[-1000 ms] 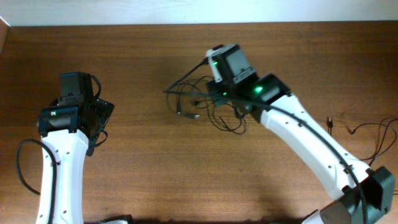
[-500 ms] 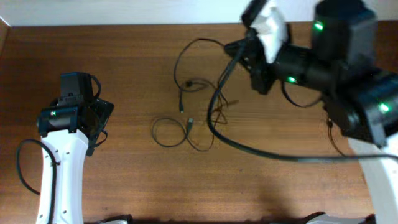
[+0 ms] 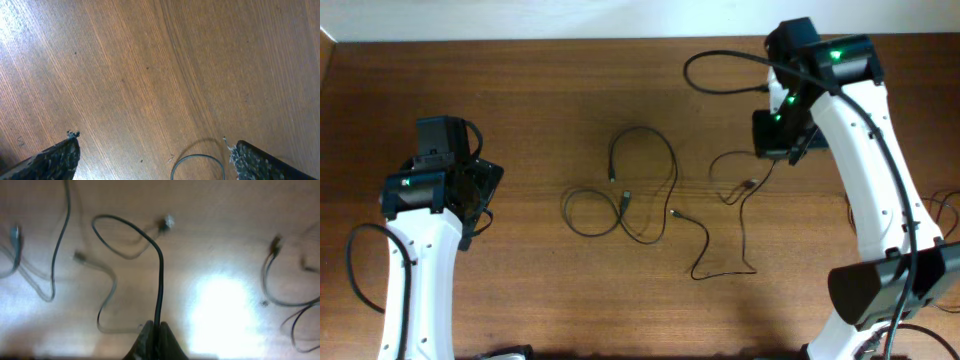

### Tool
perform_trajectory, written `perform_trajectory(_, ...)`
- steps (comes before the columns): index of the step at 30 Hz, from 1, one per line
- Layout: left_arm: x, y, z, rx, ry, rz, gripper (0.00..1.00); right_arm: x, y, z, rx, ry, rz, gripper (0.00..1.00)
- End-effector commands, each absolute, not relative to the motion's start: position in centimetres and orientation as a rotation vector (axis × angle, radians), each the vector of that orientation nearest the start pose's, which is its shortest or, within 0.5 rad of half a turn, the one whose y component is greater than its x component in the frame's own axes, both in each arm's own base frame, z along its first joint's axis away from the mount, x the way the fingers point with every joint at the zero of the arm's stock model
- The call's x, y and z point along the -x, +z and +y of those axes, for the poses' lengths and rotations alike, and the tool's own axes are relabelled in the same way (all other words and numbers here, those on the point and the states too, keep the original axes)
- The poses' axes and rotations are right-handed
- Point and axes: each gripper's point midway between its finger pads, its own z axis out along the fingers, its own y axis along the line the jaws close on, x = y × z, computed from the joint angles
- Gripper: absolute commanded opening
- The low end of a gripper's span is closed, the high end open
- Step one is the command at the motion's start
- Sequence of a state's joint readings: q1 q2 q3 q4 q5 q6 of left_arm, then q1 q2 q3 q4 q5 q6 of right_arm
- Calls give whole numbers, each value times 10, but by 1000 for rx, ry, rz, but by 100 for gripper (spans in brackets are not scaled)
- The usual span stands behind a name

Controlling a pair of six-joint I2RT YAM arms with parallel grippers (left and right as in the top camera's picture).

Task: Untangle cables

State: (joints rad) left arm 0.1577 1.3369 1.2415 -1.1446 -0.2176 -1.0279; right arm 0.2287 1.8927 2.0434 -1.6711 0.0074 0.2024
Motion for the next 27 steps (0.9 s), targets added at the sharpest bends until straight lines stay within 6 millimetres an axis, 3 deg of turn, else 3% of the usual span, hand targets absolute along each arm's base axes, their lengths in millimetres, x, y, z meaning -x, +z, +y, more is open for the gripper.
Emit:
perform_trajectory(1, -276, 181, 85, 1566, 96, 2245, 99, -317, 249, 88, 99, 119, 3021, 4)
perform_trajectory(3, -276, 181, 85, 1566, 96, 2245, 99, -307, 292, 68, 62, 49, 2840, 4)
perform_trajectory(4, -276, 181, 85, 1566, 96, 2245, 99, -317, 310, 48, 7, -53, 2726, 4)
perform_trajectory(6, -276, 181, 85, 1566, 96, 2245, 99, -337, 313, 33, -58, -90, 2666, 4)
perform_trajectory(7, -276, 181, 85, 1566, 96, 2245, 99, -353, 311, 28, -78, -98, 2642, 4)
perform_trajectory(8, -276, 181, 85, 1566, 96, 2245, 99, -403, 316, 9, -130, -141, 2507, 4)
perform_trajectory(9, -276, 181, 85, 1566, 96, 2245, 99, -438, 330, -2, -130, -147, 2383, 4)
perform_trajectory(10, -276, 181, 85, 1566, 96, 2245, 99, -470, 365, -13, -102, -167, 2198, 4)
perform_trajectory(11, -276, 181, 85, 1566, 96, 2245, 99, -484, 415, -19, -60, -198, 2024, 4)
perform_trajectory(13, -276, 181, 85, 1566, 96, 2245, 99, -475, 470, -21, -67, -194, 1893, 4)
perform_trajectory(14, -276, 181, 85, 1566, 96, 2245, 99, -467, 471, -20, -64, -192, 1916, 4)
perform_trajectory(16, -276, 181, 85, 1566, 96, 2245, 99, -452, 436, -13, -20, -161, 2072, 4)
perform_trajectory(19, -276, 181, 85, 1566, 96, 2245, 99, -416, 375, 19, 102, 48, 2362, 4)
perform_trajectory(20, -276, 181, 85, 1566, 96, 2245, 99, -411, 361, 18, 102, 45, 2420, 4)
perform_trajectory(24, -276, 181, 85, 1566, 96, 2245, 99, -421, 269, 18, 102, 50, 2669, 4)
perform_trajectory(26, -276, 181, 85, 1566, 96, 2245, 99, -428, 243, 13, 87, 50, 2725, 4)
perform_trajectory(27, -276, 181, 85, 1566, 96, 2245, 99, -431, 239, 8, 69, 46, 2729, 4)
